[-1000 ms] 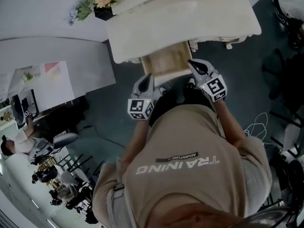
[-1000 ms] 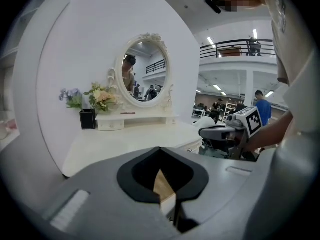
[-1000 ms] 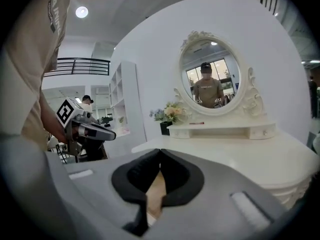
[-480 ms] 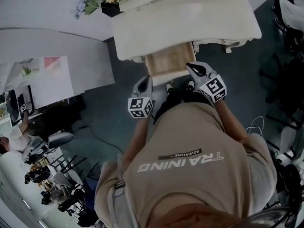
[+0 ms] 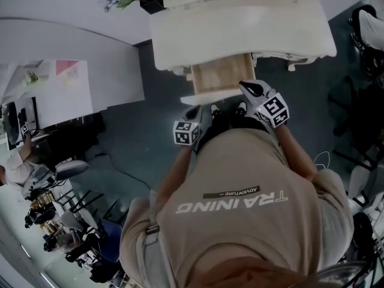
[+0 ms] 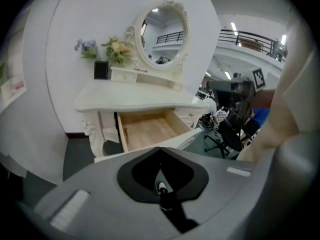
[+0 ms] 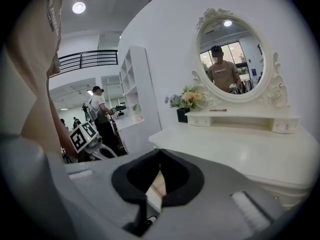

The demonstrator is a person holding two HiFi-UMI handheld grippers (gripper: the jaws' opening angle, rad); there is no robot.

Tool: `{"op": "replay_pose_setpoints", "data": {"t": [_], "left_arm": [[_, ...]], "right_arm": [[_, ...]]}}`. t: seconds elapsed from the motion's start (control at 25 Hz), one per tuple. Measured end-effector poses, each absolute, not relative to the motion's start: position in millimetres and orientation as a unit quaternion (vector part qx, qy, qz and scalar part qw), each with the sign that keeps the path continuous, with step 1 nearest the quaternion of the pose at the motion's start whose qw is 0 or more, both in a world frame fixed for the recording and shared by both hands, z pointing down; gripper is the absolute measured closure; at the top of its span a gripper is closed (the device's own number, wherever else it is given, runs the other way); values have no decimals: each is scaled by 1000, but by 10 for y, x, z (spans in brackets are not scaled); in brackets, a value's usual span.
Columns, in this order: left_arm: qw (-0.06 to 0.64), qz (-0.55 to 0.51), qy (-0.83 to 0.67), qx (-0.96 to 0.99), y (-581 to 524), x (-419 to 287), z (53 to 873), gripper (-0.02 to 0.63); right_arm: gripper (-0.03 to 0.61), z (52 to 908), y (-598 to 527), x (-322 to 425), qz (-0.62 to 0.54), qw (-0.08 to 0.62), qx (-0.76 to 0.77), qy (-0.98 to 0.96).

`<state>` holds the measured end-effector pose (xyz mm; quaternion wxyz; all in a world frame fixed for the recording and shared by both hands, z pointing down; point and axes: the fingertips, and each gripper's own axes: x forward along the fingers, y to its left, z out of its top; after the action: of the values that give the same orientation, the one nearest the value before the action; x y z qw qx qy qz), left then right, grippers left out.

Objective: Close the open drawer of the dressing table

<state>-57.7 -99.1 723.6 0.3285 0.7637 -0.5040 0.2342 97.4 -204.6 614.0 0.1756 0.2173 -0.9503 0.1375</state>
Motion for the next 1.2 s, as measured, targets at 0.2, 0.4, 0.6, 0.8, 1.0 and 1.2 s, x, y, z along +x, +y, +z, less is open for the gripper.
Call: {"op": "replay_pose_setpoints", "data": {"t": [0.2,0.4,0.6,0.8,1.0,1.2], "left_arm": [[404,273,-480,729,-722,-686,7818,607],[459,283,-461,705,-603,-772,8133,607],[464,299,-435,711,-721,-749,8278,607],[462,303,-428,715,-892,-696,8322,607],[459,334,-405,717,-924,-686,8346,607],[459,332,-410,715,-1052,-759,8318,607]], "right_arm": [[574,6188,-2003,921,132,195,211,-949],[574,6259,-1904,996,134,222,212,-942],[574,6306,-1987,1109,143,213,239,-936],[574,6282,-2051,1255,146,202,268,-931],[574,6259,-2110,1369,151,195,289,-925],[574,6272,-2113,1437,160,195,294,-922]]}}
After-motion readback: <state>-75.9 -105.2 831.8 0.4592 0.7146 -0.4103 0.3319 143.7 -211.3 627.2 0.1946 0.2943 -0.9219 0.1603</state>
